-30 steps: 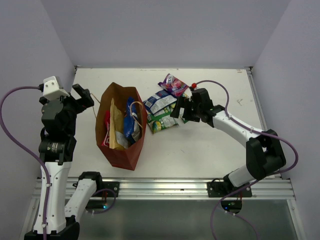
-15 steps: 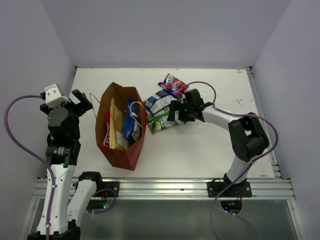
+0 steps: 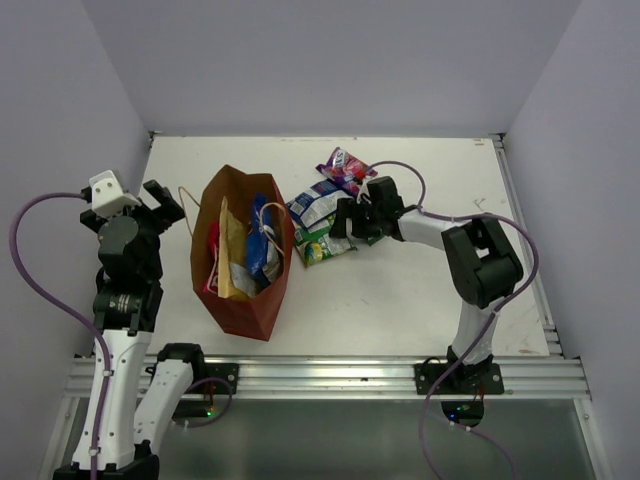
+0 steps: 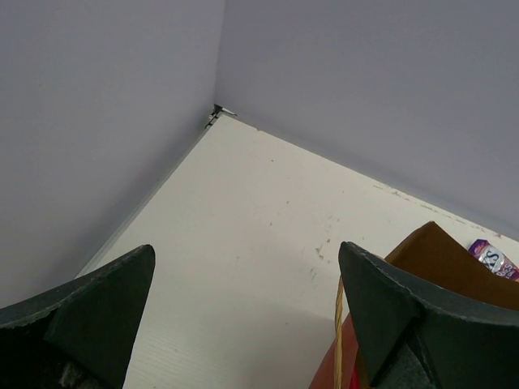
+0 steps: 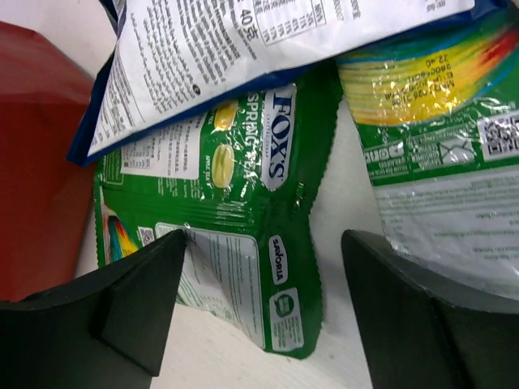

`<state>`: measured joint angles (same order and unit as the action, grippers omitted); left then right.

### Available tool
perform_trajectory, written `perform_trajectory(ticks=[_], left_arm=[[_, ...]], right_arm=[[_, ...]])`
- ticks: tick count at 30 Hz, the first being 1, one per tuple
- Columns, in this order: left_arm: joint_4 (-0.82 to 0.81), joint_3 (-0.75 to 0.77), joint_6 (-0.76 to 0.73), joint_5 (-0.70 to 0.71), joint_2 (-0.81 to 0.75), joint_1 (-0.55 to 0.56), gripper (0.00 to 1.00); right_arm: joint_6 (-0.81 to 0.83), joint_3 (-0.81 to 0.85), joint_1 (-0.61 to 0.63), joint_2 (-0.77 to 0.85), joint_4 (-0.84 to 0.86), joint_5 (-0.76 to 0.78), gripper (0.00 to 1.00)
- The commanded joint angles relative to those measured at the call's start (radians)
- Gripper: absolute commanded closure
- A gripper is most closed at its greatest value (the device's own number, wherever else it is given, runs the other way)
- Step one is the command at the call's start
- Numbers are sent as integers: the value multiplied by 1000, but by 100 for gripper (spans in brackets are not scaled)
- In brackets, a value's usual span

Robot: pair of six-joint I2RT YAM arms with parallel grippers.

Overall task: Place the snacks into the paper bag
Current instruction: Pick up the snack from the center of the board.

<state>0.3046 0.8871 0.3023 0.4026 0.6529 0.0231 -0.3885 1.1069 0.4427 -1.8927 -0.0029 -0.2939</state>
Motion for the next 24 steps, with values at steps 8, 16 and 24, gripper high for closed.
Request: perform_trajectory(ticks=[8, 16, 24], left_arm=[[-51, -7, -8, 7, 2, 14, 2], [-51, -10, -6, 5, -7, 23, 2], [-53, -20, -8, 10, -24, 32, 2]], right_arm=[[-29, -53, -33, -54, 98, -111, 67], [-39, -203, -33, 136, 74, -62, 98], [-29, -283, -35, 388, -45, 53, 100]])
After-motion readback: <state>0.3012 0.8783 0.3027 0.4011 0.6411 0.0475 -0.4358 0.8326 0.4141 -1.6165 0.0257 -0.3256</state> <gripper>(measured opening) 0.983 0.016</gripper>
